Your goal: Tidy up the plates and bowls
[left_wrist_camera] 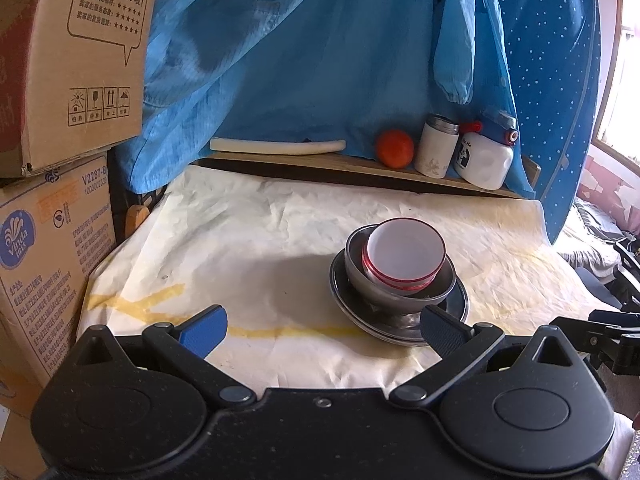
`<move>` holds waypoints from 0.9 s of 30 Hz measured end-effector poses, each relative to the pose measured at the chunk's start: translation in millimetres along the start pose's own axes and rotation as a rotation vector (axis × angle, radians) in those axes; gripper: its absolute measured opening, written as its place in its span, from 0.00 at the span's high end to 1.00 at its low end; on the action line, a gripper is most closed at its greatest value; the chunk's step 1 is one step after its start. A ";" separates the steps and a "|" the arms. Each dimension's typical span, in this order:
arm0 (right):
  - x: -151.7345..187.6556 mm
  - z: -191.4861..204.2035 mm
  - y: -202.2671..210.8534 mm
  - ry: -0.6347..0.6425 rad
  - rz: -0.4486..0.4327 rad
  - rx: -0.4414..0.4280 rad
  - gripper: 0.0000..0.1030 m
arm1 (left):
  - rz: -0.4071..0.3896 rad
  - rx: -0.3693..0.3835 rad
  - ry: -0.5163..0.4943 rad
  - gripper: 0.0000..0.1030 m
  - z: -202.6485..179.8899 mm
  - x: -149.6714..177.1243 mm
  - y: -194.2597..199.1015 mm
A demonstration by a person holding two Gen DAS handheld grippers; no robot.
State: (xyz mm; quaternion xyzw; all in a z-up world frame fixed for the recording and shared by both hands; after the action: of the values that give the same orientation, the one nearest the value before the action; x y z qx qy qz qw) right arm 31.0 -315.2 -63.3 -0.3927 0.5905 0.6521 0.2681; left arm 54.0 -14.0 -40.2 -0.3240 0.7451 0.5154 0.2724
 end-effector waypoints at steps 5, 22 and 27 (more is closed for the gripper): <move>0.5 -1.3 -0.6 -0.002 0.003 -0.001 0.00 | 0.001 -0.001 0.000 0.01 -0.7 0.3 -0.6; 1.1 -4.0 -1.3 -0.003 0.006 -0.006 0.00 | 0.014 0.009 0.026 0.01 -5.0 1.8 -1.6; 1.0 -3.6 -1.4 -0.002 0.006 -0.008 0.00 | 0.020 0.009 0.029 0.01 -3.5 2.9 -2.7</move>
State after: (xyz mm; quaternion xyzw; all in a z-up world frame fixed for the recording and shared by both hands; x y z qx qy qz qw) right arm 32.3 -318.6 -64.9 -0.3914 0.5888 0.6558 0.2649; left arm 54.0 -18.6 -42.8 -0.3226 0.7544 0.5102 0.2579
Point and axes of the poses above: each gripper's, at about its wrist camera, not at the fingertips, and y roughly against the way its jaws point, z to its left, x to its underside, the point moved 2 cm from there along -y, roughly the way its jaws point, and after that the axes turned 14 degrees about y, right-handed, at the moved point
